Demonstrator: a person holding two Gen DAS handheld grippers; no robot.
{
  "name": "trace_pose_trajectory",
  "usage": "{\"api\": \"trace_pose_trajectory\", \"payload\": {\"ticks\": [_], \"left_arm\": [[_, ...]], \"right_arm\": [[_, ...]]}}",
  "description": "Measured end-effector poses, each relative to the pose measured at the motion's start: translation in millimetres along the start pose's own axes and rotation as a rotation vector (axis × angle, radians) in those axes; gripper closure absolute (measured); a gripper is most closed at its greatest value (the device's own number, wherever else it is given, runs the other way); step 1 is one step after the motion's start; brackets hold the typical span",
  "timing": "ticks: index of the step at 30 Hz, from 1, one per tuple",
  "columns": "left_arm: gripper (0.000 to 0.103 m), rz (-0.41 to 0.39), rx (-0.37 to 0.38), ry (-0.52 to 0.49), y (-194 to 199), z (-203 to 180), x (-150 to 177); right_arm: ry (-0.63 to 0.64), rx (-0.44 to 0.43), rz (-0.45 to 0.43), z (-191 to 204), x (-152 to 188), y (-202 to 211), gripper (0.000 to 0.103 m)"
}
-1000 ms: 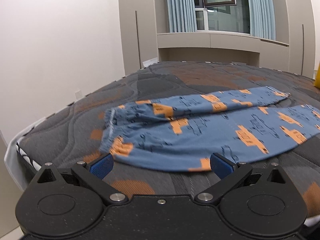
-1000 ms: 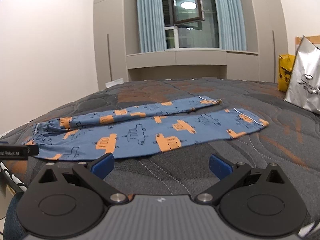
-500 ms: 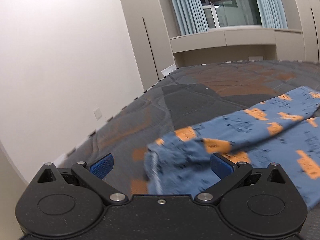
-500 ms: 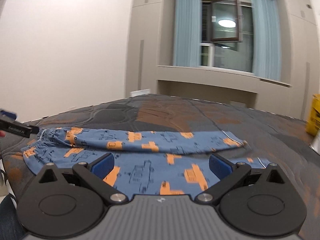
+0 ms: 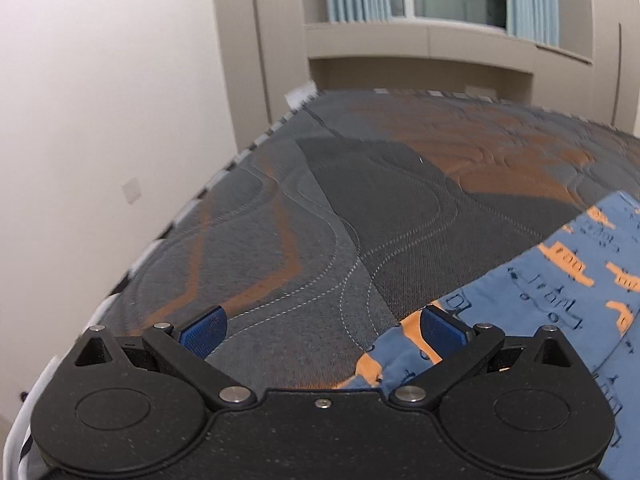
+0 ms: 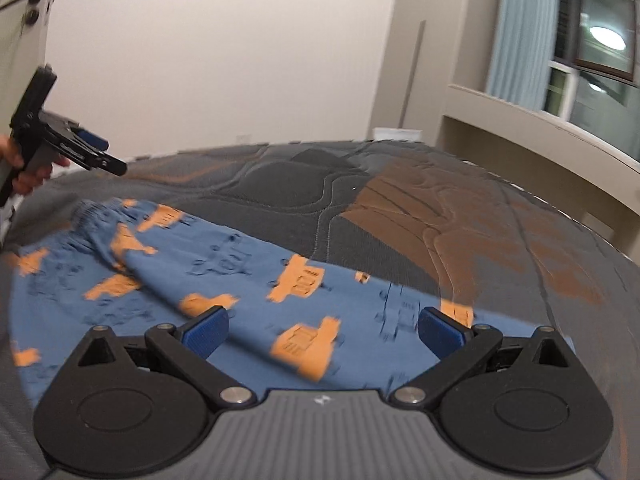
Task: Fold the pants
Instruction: 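Move both grippers to the pant leg hems and close on them, then lift the hems with both grippers and fold them over onto the waistband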
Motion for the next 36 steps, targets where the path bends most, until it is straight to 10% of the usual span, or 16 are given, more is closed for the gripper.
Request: {"api": "trace_pose_trajectory", "payload": {"ticks": [12, 19, 26, 36], "left_arm": [[0.01, 0.158, 0.218, -0.082, -60, -22, 1], [0.053, 0.248, 0.278, -0.115, -77, -26, 3], [0.103, 0.269, 0.347, -0.155, -68, -44, 8], [0.103, 0.061, 0.137, -0.107, -37, -29, -30]], "right_arm": [[0.188, -0.197, 0.165, -25, -48, -141, 0.021], [0.205, -0.268, 0.248, -27, -49, -179, 0.043], [0.257, -0.28, 0.252, -10, -51, -175, 0.092], [0.281, -0.024, 0.118, -7, -88, -163, 0.101]]}}
Point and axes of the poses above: each gripper's, at about its wrist camera, not at the fingertips, and y roughly against the way its jaws point, z to its left, x to its underside, the point moved 10 cm from there along -y, roughly the way its jaws point, and after that the axes turned 10 degrees about z, right-handed, at the moved point
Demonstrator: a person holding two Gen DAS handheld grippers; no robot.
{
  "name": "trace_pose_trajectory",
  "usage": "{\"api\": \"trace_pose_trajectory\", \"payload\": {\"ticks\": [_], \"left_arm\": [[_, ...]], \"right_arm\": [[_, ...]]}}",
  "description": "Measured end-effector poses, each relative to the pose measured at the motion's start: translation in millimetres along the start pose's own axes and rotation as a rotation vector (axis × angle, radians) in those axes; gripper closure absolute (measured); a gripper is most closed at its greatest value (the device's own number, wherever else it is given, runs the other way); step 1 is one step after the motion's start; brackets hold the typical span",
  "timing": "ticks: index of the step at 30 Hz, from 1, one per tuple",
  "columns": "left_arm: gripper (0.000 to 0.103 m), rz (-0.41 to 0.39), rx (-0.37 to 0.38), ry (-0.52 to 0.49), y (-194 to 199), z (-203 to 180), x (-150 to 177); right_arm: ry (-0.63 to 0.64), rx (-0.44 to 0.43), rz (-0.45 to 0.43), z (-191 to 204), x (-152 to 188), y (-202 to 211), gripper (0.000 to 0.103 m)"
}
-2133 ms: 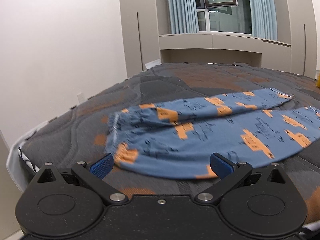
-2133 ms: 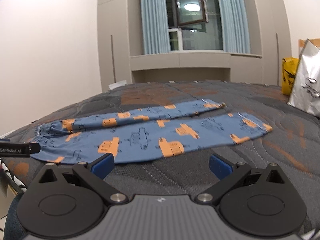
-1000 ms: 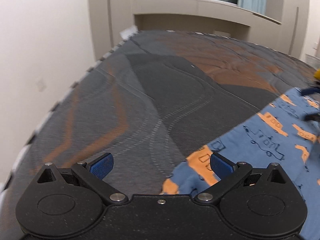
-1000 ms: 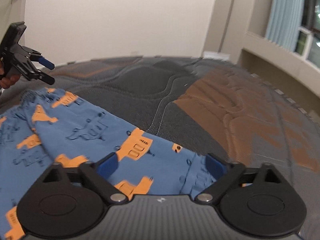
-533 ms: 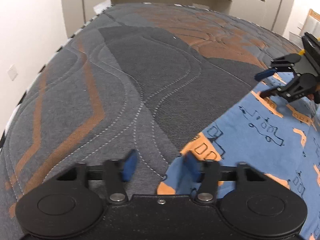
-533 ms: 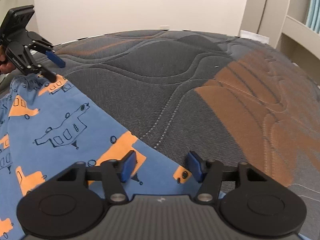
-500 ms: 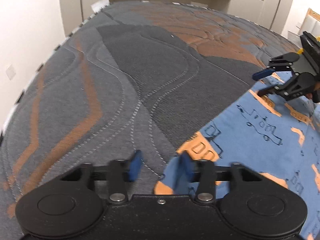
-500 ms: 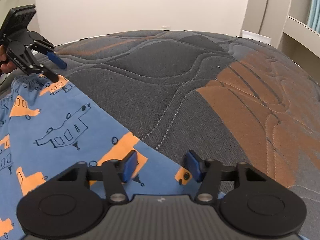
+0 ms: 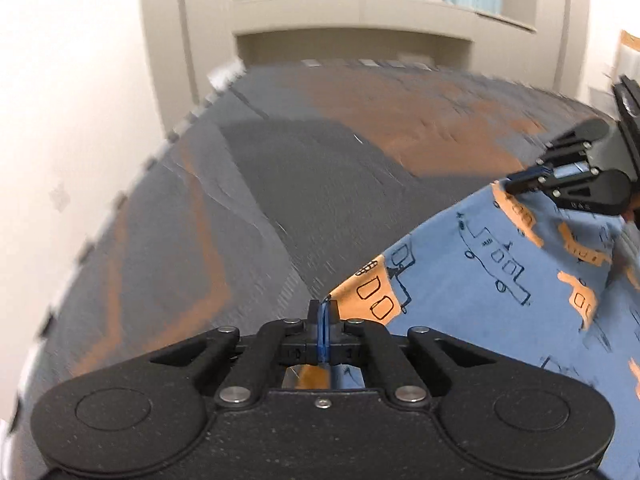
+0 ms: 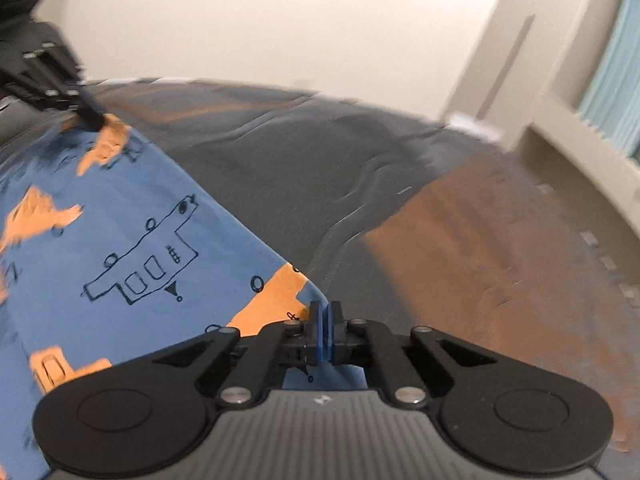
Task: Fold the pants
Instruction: 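Lift the hems with both grippers and fold them over onto the waistband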
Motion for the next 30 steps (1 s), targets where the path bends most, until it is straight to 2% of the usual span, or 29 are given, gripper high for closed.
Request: {"api": "trace_pose_trajectory", "payload": {"ticks": [2, 4, 10, 12, 13, 14, 16, 17, 19, 21, 22, 23, 24, 26, 28, 30], "left_arm": [[0.103, 0.015, -0.055, 0.005, -6, 7, -4], [0.103, 0.051, -0.085, 0.022, -20, 16, -3], [0.102, 0.107, -0.043, 0.065, -48, 27, 8], [0.095, 0.107, -0.03, 0.072, -50, 28, 9], [0.086, 0.108, -0.023, 0.075, -49, 28, 9], [0.076, 0.106, -0.017, 0.077, -49, 29, 11], [0.064, 0.106, -0.018, 0.086, -50, 34, 11], [0.06, 0.11, -0.021, 0.091, -51, 36, 12], [0.059, 0.124, -0.011, 0.104, -57, 39, 13], [0.062, 0.136, 0.013, 0.115, -61, 40, 14], [0.077, 0.137, 0.026, 0.112, -61, 39, 13], [0.103, 0.138, 0.053, 0.11, -59, 36, 12], [0.103, 0.14, 0.077, 0.117, -57, 33, 12], [0.103, 0.125, 0.056, 0.123, -48, 29, 9], [0.103, 0.069, 0.027, 0.093, -31, 20, 6], [0.103, 0.018, 0.041, 0.077, -11, 11, 5]], "right_arm": [[-0.012, 0.026, -0.026, -5, -17, -5, 0.101], [-0.015, 0.015, -0.031, -4, -28, -16, 0.101], [-0.029, -0.05, 0.043, -2, -25, -59, 0.1], [-0.032, -0.072, 0.037, 0, -22, -60, 0.096], [-0.045, -0.092, 0.027, -3, -22, -58, 0.09], [-0.057, -0.111, 0.022, -4, -22, -56, 0.077], [-0.081, -0.152, 0.016, -9, -22, -54, 0.059], [-0.09, -0.165, 0.016, -12, -22, -55, 0.057], [-0.12, -0.206, 0.021, -16, -24, -60, 0.056], [-0.173, -0.249, 0.024, -20, -24, -67, 0.061], [-0.193, -0.269, 0.019, -22, -24, -69, 0.075], [-0.198, -0.287, 0.013, -22, -25, -69, 0.094], [-0.198, -0.286, 0.01, -21, -26, -68, 0.096], [-0.17, -0.238, -0.004, -17, -27, -63, 0.1], [-0.156, -0.176, -0.043, -15, -28, -45, 0.101], [-0.172, -0.112, -0.11, -13, -27, -16, 0.101]]}}
Point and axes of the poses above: each gripper's, at about its wrist camera, not at the fingertips, and y roughly against the way its jaws point, z to its left, x to its underside, the point moved 10 cm from there along -y, roughly the way its jaws point, and after that the axes turned 10 degrees about z, right-handed, at the moved point
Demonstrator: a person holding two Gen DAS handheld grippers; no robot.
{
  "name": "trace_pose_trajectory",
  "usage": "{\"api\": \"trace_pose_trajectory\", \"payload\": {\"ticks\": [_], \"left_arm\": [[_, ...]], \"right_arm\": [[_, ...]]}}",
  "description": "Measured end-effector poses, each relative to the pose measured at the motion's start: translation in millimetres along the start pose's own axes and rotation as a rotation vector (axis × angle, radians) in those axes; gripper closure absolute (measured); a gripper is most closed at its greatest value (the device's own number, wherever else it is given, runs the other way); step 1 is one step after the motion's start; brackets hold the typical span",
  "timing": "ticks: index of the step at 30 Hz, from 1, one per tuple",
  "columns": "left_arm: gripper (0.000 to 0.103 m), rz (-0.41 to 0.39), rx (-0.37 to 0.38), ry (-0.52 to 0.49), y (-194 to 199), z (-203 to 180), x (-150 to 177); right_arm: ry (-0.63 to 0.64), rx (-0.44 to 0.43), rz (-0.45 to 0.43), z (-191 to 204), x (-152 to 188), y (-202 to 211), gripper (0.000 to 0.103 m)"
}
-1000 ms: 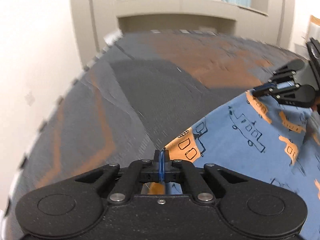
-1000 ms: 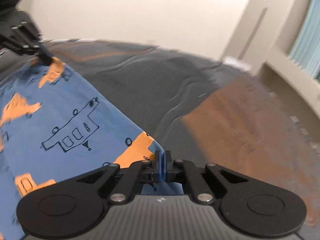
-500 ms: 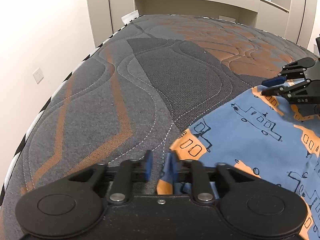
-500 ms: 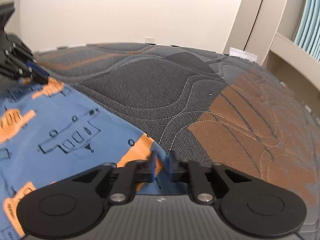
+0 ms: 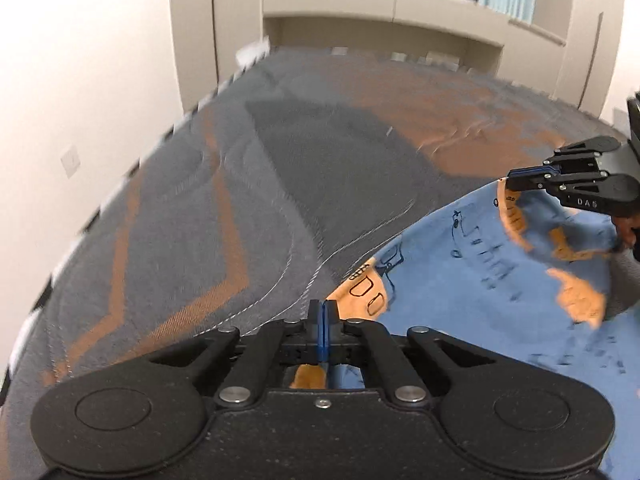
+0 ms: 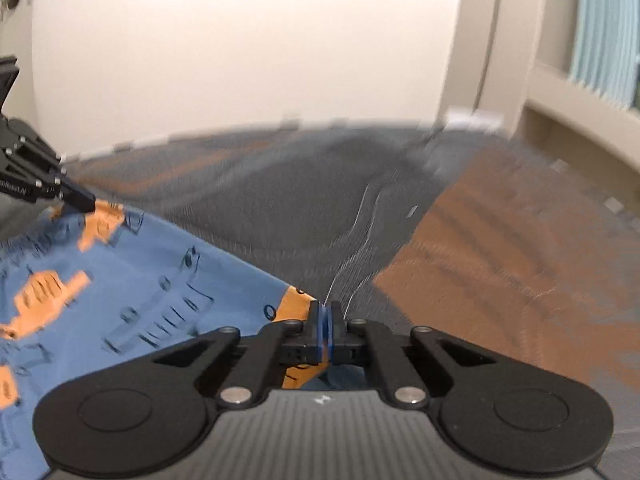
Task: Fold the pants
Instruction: 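Lift the hems with both grippers and fold them over onto the waistband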
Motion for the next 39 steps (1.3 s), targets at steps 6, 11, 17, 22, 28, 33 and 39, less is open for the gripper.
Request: {"api": "trace_pose_trajectory", "payload": {"ticks": [6, 11, 17, 22, 28, 33, 39], "left_arm": [[0.103, -0.162, 0.004, -0.081, 76, -39, 19], [0.103, -0.239, 0.043, -0.179, 124, -86, 56], [0.103, -0.241, 0.02, -0.22, 133, -116, 73], [0.103, -0.24, 0.007, -0.246, 138, -120, 81], [0.103, -0.242, -0.003, -0.252, 135, -116, 81], [0.103, -0.255, -0.017, -0.251, 137, -116, 84], [0.103, -0.31, 0.012, -0.298, 155, -115, 115]], "right_arm": [[0.026, 0.135, -0.166, 32, 25, 108, 0.103], [0.051, 0.169, -0.217, 66, 63, 178, 0.103], [0.202, 0.197, -0.079, 86, 71, 158, 0.076], [0.41, 0.296, -0.013, 87, 63, 122, 0.064], [0.493, 0.307, 0.051, 75, 58, 71, 0.096], [0.454, 0.31, -0.006, 72, 66, 74, 0.103], [0.445, 0.385, -0.089, 106, 101, 155, 0.103]]}}
Point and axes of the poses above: each gripper's, at about its wrist camera, not at the fingertips, and y roughly against the way its jaws point, z to its left, x to its underside, the point moved 10 cm from there along -y, roughly the way its jaws point, and after that the axes turned 10 degrees about z, right-handed, at the moved point
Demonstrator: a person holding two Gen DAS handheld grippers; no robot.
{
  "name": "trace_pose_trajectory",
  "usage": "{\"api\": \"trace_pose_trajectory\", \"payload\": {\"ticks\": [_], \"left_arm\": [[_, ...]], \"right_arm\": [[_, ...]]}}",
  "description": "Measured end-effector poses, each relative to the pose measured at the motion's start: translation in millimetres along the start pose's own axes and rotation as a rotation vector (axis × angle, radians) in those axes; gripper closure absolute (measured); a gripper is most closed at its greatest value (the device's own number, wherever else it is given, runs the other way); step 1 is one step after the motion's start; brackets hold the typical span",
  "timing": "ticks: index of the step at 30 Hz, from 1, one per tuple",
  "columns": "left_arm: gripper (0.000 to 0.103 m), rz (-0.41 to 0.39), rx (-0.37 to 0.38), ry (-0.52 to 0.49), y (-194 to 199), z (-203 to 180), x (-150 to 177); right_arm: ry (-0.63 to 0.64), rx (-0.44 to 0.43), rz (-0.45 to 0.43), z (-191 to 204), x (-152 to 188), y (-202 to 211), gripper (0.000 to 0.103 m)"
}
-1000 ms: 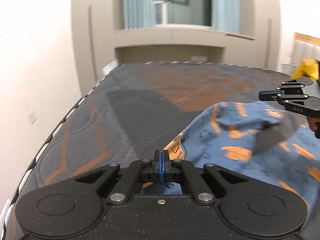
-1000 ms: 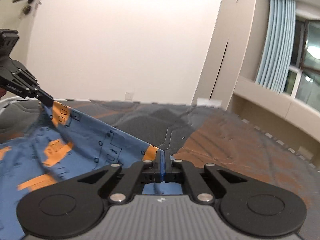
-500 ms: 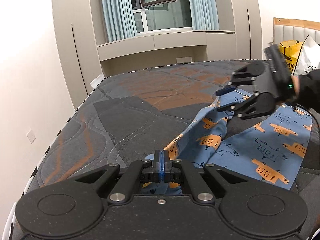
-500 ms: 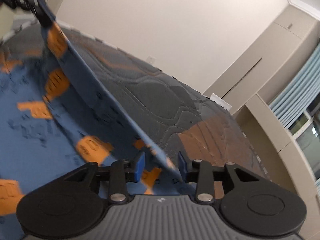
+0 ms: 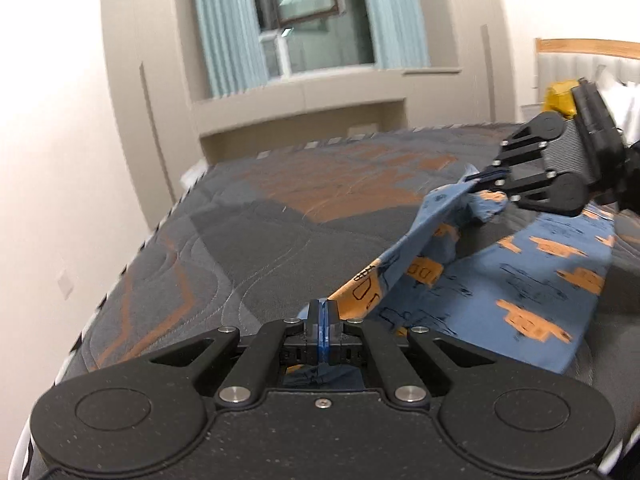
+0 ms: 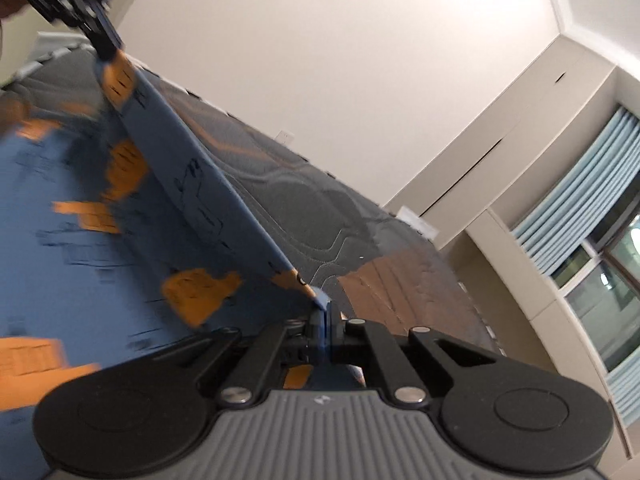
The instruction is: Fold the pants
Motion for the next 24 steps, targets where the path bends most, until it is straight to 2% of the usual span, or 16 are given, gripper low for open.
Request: {"api": "trace_pose_trajectory", "payload": {"ticks": [3, 8, 12, 18, 22, 24], "left_arm": [[0.103, -0.024, 0.043, -0.035, 10, -13, 25], [0.103, 0.059, 0.073, -0.067, -7, -33, 69], [0.103, 0.08, 0.063, -0.086, -14, -40, 84], [0.103, 0.102, 0.06, -0.084, -11, -40, 90], [0.103, 0.128, 0.062, -0.072, -18, -43, 102], [0.097, 0.122, 0.061, -0.051, -18, -41, 99]], "right_arm": [[0.0, 0.018, 0.019, 26, 12, 52, 0.103], [-0.009, -0.017, 0.109, 91, 43, 99, 0.103], [-0.023, -0.044, 0.169, 130, 65, 95, 0.103], [-0.082, -0.04, 0.156, 132, 65, 101, 0.103], [-0.072, -0.075, 0.188, 145, 76, 96, 0.103], [-0.079, -0.07, 0.187, 146, 79, 91, 0.102]]}}
Point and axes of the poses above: each gripper's, at about its wrist camera, not at the fingertips, and y roughly against the way its jaws point, z to its left, x to its underside, the point moved 10 cm from there along -y, roughly the way its jaws point, and after that the axes turned 10 degrees about z, right-handed, at the moved point
